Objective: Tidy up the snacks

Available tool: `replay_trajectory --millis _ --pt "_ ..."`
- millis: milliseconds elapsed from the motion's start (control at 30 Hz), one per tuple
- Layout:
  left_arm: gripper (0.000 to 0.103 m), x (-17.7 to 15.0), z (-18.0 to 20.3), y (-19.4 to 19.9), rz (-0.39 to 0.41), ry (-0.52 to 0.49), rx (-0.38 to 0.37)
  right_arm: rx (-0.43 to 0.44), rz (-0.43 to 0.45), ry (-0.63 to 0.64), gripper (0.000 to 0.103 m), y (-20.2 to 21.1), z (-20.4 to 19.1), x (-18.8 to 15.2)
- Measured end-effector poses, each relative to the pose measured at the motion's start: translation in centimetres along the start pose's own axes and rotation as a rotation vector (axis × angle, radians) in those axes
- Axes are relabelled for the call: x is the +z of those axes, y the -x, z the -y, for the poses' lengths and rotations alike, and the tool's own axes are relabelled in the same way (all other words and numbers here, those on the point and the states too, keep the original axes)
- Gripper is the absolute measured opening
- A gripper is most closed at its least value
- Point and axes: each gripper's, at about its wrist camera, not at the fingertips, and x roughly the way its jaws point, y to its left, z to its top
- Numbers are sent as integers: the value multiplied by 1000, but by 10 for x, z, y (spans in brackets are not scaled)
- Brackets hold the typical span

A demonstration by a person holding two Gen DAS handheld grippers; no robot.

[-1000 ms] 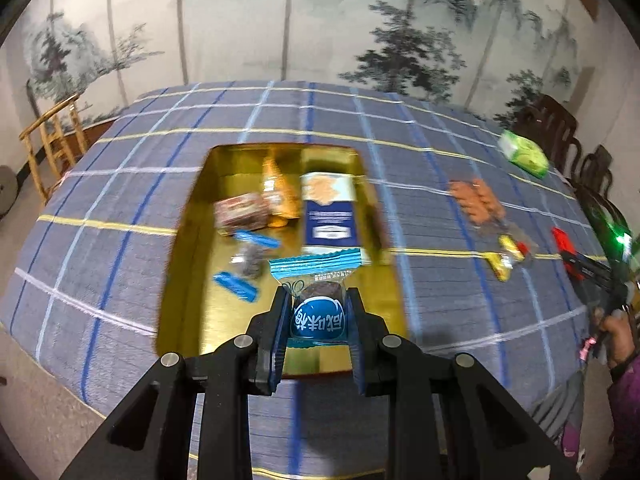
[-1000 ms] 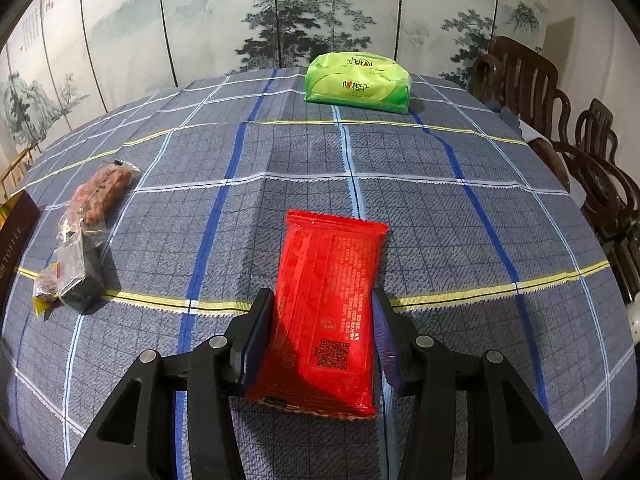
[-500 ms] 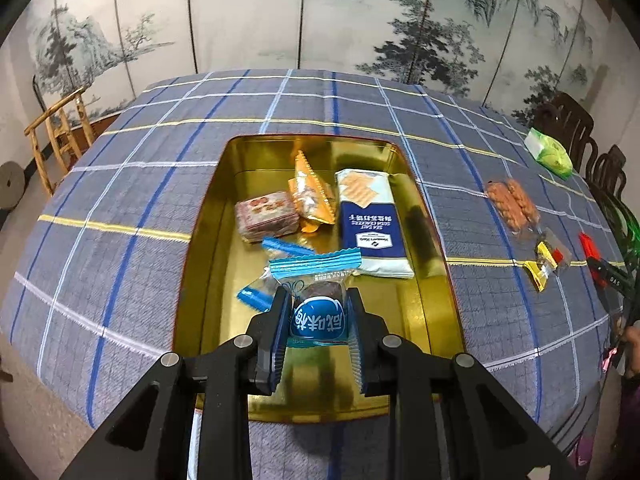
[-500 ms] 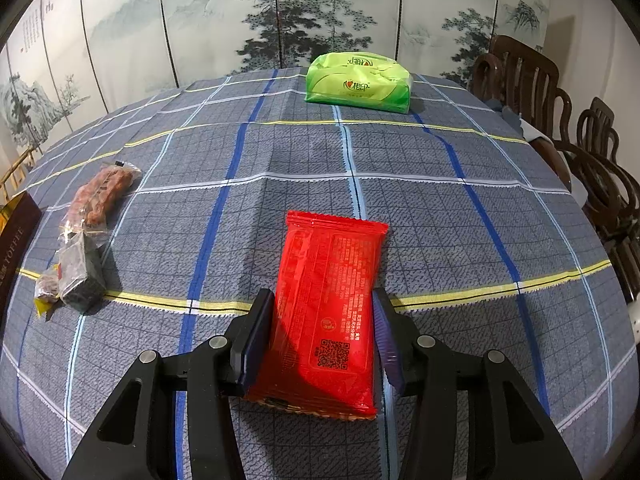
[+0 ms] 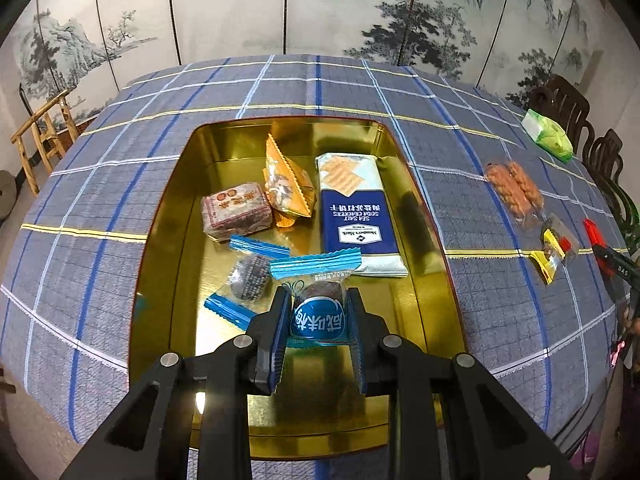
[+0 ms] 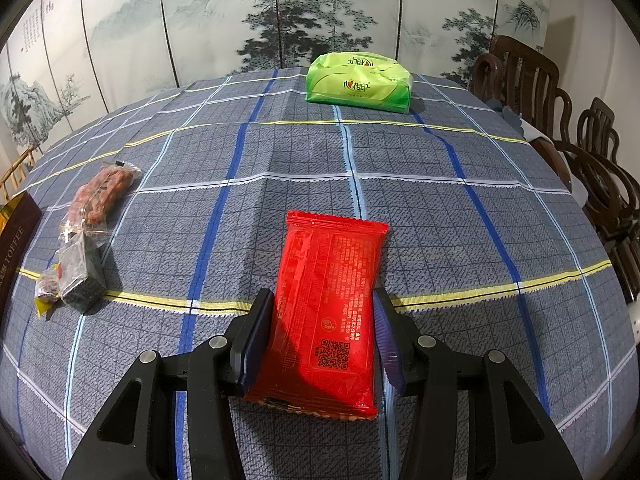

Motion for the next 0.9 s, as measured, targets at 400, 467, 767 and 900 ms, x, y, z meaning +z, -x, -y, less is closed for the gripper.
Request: replay_trajectory --millis 400,467,767,900 --pt "26 -4 12 -3 2 -28 8 0 0 0 50 0 0 0" --pt "26 -4 13 -1 9 -35 13 0 0 0 50 0 0 0" --pt "27 -8 18 2 15 -38 36 -1 0 1 50 0 0 0" --pt "30 -12 17 8 26 -40 57 -9 0 4 50 0 -1 0"
